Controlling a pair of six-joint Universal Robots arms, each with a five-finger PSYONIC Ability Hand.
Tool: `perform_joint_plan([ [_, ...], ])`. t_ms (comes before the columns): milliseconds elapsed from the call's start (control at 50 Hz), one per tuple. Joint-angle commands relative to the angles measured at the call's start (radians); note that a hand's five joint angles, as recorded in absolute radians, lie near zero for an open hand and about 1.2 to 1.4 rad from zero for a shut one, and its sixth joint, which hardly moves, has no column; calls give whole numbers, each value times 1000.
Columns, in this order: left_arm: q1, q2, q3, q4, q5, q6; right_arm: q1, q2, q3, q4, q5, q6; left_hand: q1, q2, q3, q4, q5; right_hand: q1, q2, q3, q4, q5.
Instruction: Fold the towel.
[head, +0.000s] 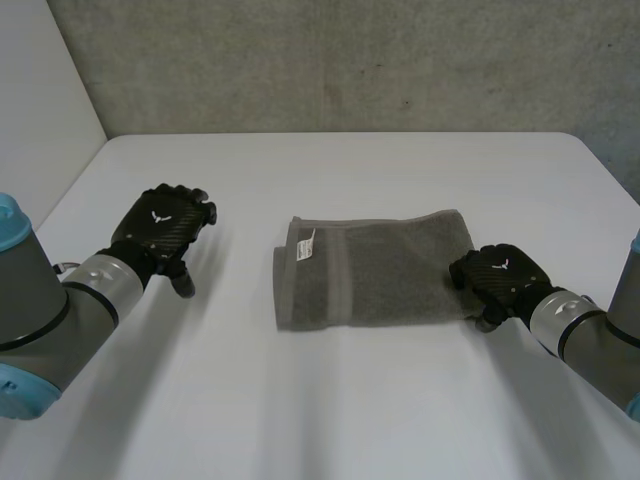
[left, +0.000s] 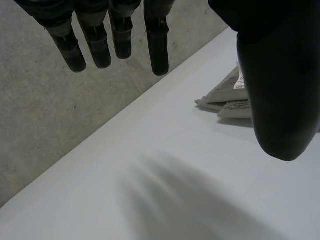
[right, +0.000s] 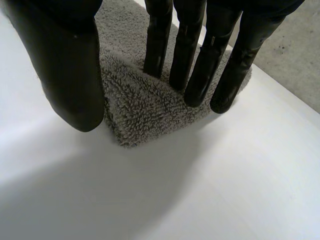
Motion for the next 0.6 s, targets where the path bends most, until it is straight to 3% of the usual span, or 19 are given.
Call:
perform_joint_plan([
  [20, -2, -1, -5, 16, 0, 0, -1, 38, -19, -36, -7, 28, -60, -56, -56, -64, -45, 168, 174, 173, 174, 169],
  [140, 0, -3, -3, 17, 0, 0, -1, 58, -39, -44, -8, 28, -60, -56, -56, -64, -45, 670, 675, 674, 676, 671],
  [320, 0, -3, -3, 25, -2, 0, -35, 43, -45, -21, -2, 17, -60, -56, -56, -64, -45, 670, 676, 675, 676, 671],
  [460, 3, 3, 0, 25, -2, 0, -93, -81, -177, 167, -16, -29, -60, -56, -56, -64, -45, 670, 676, 675, 676, 671],
  [540, 3, 14, 9, 23, -3, 0, -44, -89, -280, 246, -26, -21, -60, -56, -56, -64, -45, 670, 676, 675, 676, 671],
  [580, -2, 29, 20, 25, -5, -5, 99, -74, -382, 295, -23, -18, -60, -56, -56, -64, -45, 670, 676, 675, 676, 671],
  [600, -2, 29, 20, 25, -5, -5, 100, -74, -383, 295, -23, -18, -60, -56, -56, -64, -45, 670, 676, 675, 676, 671],
])
